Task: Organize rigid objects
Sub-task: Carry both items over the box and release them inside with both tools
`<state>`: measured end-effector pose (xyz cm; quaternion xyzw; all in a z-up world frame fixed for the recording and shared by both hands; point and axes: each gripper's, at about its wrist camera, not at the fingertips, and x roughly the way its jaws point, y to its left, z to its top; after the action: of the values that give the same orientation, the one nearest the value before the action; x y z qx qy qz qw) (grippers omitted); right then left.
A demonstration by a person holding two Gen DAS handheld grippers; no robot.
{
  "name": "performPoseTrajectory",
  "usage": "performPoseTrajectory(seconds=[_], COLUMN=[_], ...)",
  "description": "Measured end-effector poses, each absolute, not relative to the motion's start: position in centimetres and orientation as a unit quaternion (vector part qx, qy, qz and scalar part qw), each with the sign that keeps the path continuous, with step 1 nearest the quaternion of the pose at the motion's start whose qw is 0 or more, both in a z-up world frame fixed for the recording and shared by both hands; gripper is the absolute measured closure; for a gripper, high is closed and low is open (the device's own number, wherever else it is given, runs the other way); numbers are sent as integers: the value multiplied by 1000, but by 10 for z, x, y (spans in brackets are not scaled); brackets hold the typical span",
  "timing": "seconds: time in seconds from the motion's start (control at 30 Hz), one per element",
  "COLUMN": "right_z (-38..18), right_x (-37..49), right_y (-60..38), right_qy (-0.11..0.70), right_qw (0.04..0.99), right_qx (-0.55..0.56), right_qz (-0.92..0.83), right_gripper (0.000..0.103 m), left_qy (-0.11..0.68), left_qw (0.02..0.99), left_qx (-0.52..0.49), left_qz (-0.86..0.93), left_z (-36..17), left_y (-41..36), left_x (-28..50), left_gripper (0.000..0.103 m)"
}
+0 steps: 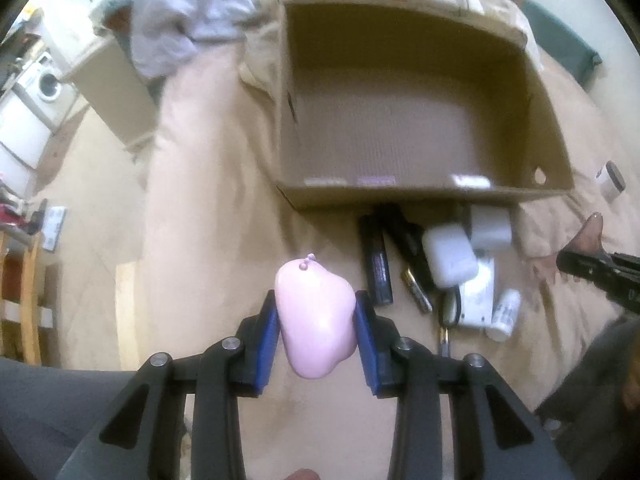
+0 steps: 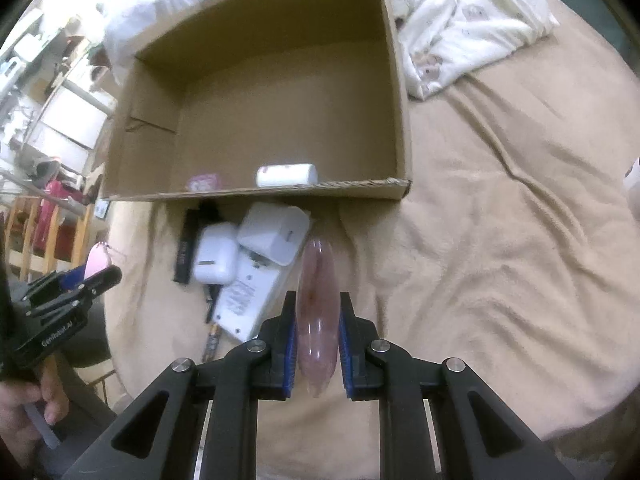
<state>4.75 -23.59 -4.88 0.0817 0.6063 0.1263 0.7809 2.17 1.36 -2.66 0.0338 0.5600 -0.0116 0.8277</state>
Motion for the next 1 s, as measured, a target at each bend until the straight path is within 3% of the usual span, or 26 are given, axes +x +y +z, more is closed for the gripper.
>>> performPoseTrajectory(seconds=[0.5,1.0], right_z=[15,42], right_x=[66,127], right_y=[-225,-215], right_qy=[546,515], right_qw=[819,839], right_qx=[90,83], right_qz=[151,155], right_gripper=[84,84], left_qy=[485,467], left_qw=[874,881], left_qx=[39,61], left_qz=[-24,-49], left_z=[36,54], left_y=[-1,-30], left_x=[60,135], left_gripper=[70,70])
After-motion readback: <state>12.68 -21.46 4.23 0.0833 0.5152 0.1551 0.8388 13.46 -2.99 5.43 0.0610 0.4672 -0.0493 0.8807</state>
